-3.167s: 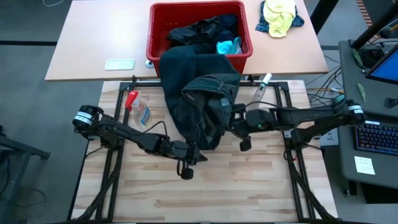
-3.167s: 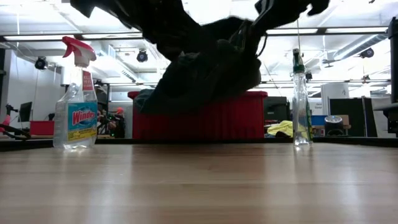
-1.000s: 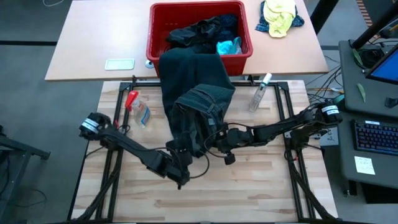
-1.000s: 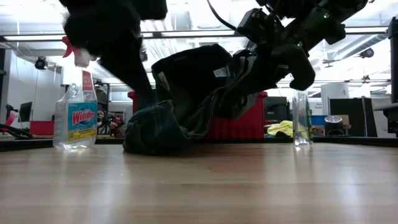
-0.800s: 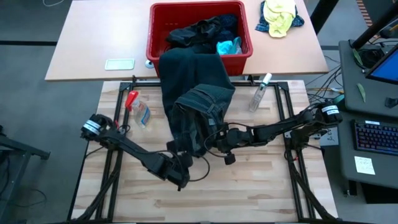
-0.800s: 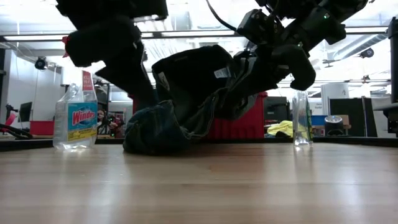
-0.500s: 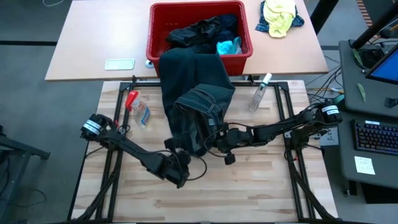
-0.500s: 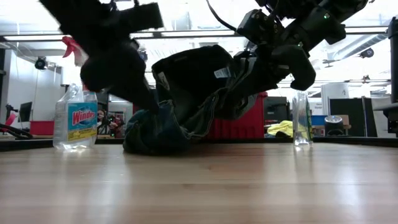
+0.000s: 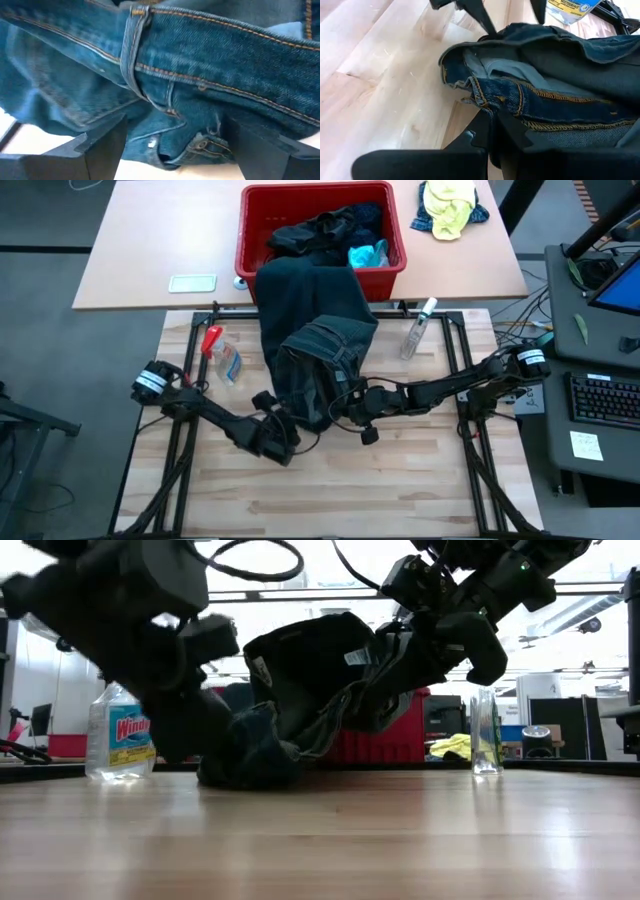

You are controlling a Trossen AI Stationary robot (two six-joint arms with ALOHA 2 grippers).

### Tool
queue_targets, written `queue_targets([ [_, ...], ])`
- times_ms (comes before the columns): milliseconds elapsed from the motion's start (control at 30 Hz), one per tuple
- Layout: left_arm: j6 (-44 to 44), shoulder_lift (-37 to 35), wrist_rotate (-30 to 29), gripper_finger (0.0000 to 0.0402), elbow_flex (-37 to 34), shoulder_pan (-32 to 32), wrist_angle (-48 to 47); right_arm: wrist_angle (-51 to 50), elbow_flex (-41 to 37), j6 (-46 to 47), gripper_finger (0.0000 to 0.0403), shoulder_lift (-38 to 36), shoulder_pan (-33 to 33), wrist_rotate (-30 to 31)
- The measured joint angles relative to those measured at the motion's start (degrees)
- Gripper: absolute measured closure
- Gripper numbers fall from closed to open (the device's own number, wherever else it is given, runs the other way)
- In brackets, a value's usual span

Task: Fold Laundry from Bin
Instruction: Fold the blue pants

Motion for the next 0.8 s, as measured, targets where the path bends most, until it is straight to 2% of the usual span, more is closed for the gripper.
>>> queue_targets([
  [167,7.8,0.0,2.3,0.0091,-5.3,2.0,17.7,0.1,0.0,0.0,0.0390,0.0,0.0,0.0],
  [267,11.1,0.0,2.7,0.0092,-7.4,3.0,24.5,0.3,0.0,0.0,0.0390,0.0,0.0,0.0],
  [567,13.1,0.0,2.9,0.0097,-9.3,4.2,27.9,0.4,0.0,0.0,0.0390,0.0,0.0,0.0],
  [667,14.9,0.0,2.9,0.0131,-9.3,4.2,28.8,0.4,0.0,0.0,0.0390,0.0,0.0,0.0],
  [800,15.9,0.0,2.9,0.0225,-9.3,4.2,29.1,0.4,0.0,0.0,0.0390,0.0,0.0,0.0],
])
